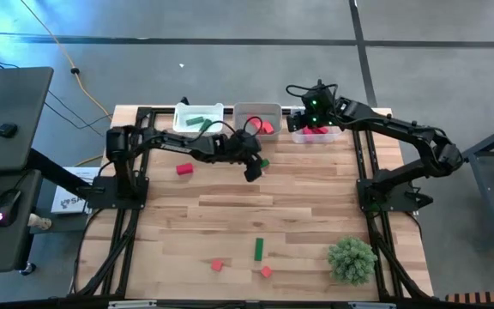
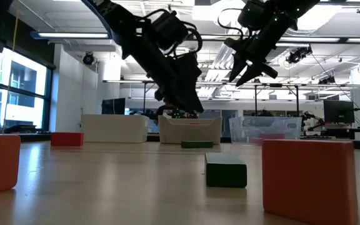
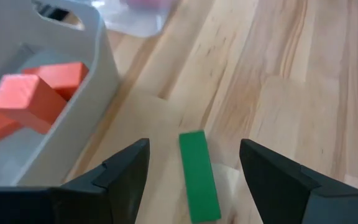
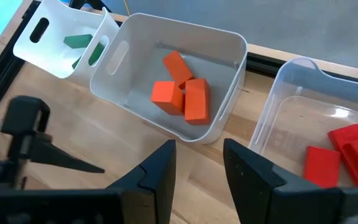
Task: Sort & place blocks by color
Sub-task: Put the green wooden block into the white bin
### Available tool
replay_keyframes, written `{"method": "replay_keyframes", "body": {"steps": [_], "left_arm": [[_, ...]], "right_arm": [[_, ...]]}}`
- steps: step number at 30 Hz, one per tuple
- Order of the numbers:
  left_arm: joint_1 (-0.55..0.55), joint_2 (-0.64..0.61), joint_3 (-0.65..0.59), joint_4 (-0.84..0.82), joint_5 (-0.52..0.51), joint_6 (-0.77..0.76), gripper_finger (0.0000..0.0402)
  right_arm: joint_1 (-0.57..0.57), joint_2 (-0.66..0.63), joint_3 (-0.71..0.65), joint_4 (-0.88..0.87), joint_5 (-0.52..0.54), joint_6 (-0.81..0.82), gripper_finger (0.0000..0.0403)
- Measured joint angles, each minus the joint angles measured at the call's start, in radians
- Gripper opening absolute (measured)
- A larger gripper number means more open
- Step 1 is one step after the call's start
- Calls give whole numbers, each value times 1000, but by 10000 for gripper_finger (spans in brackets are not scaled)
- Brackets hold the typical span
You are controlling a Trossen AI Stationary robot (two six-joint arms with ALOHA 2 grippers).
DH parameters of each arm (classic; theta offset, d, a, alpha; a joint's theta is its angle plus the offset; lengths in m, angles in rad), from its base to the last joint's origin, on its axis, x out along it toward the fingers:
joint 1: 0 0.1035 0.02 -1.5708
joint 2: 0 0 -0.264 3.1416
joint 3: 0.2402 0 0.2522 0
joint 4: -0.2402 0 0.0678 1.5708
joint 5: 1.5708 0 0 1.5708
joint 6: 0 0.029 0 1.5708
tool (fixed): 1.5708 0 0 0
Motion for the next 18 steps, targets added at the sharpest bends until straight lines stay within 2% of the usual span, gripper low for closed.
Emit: {"method": "replay_keyframes", "body": {"steps": [18], "left_arm": [[-1,136,0,33,21,0,241]], "right_arm": [[0,0,0,0,-2,6,124]]}}
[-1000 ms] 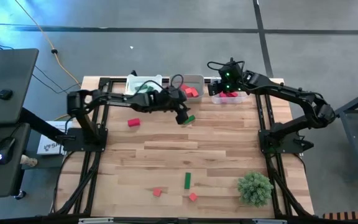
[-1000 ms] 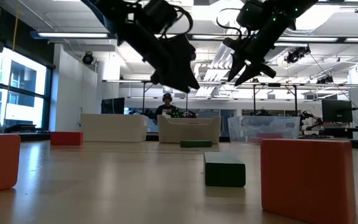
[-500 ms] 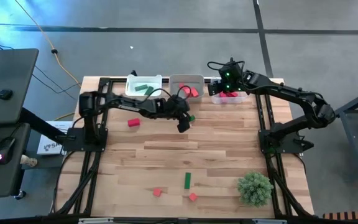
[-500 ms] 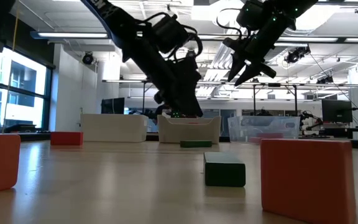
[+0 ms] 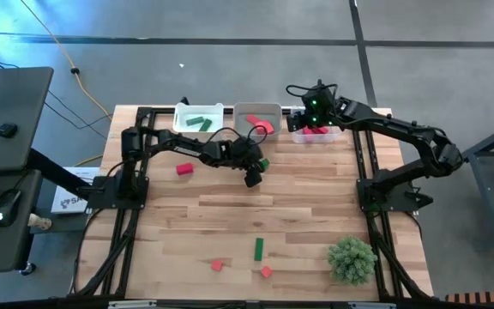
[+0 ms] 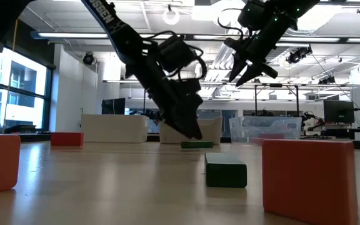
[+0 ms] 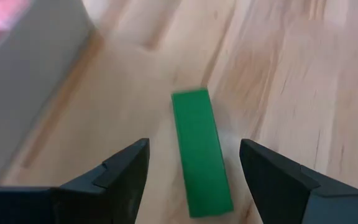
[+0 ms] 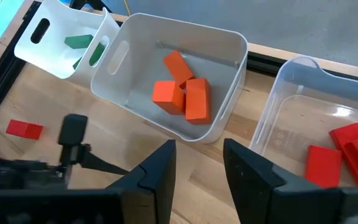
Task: Sort & place blocks by color
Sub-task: Put the green wooden block into the white bin
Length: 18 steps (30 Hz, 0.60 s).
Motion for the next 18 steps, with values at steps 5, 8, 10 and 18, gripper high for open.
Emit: {"method": "replay_keyframes", "body": {"steps": [5,8,10,18], "left_arm": [[0,34,0,-1,11,-1,241],[1,47,0,9,10,-8,241],[2,48,0,9,10,-8,239],[3,51,0,29,-3,28,142]], "right_arm": [[0,0,0,0,0,1,124],[0,0,0,0,0,0,124],[0,0,0,0,0,0,124],[0,0,0,0,2,-6,124]]}}
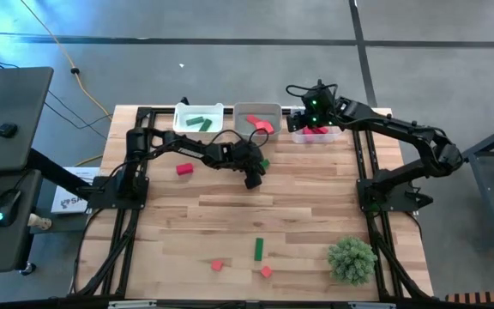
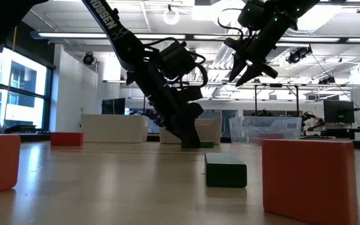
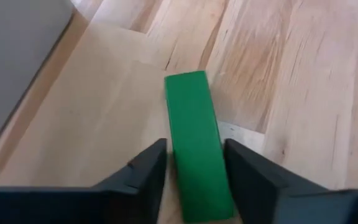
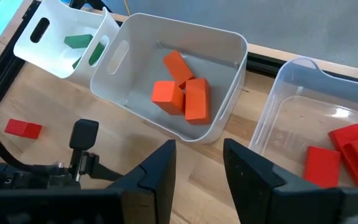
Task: Sort & place blocks by color
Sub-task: Put the green wooden block into the white bin
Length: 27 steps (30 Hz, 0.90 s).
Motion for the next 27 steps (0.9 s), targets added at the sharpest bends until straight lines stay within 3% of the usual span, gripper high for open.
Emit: {"method": "replay_keyframes", "body": {"steps": [5,18,27], "left_arm": [[-1,-1,0,0,-4,17,73],[20,-54,-2,-128,44,26,73],[77,-226,-2,-221,30,82,73]], "right_arm": [[0,0,0,0,1,-9,124],[0,0,0,0,0,-13,124],[2,0,0,0,-2,-21,124]]}}
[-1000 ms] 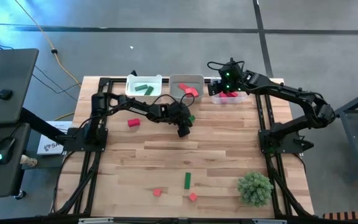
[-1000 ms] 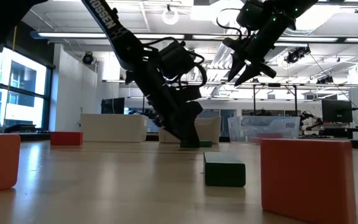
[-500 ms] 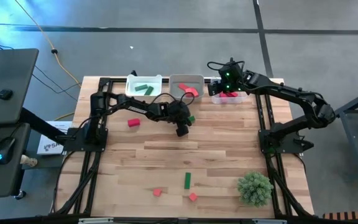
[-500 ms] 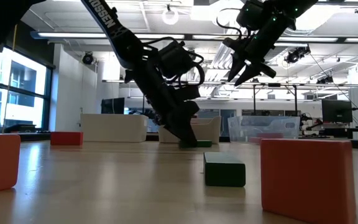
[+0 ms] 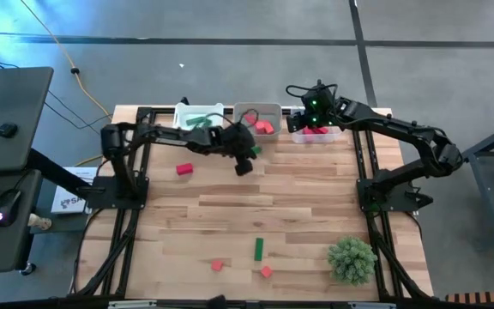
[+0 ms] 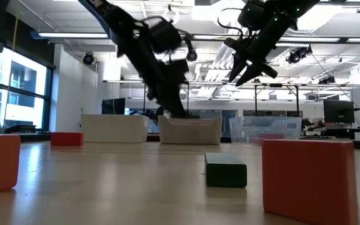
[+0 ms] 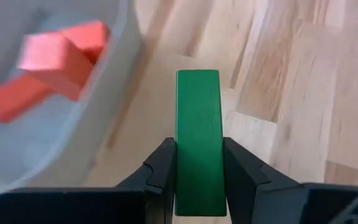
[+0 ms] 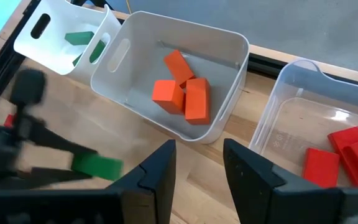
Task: Sort & place blocks by color
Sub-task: Put the green wooden block into the white bin
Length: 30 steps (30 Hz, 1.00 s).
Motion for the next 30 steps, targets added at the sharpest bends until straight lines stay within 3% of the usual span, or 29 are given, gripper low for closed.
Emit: {"method": "replay_keyframes", "body": {"steps": [15,23,30], "left_arm": [[297,-229,1,-168,-52,84,73],[471,-220,1,-278,-51,84,73],[549,-204,0,-327,-11,74,76]], "right_arm": [[1,0,0,-4,-23,0,124],[1,0,0,-4,-23,0,124],[1,0,0,-4,-23,27,124]]}}
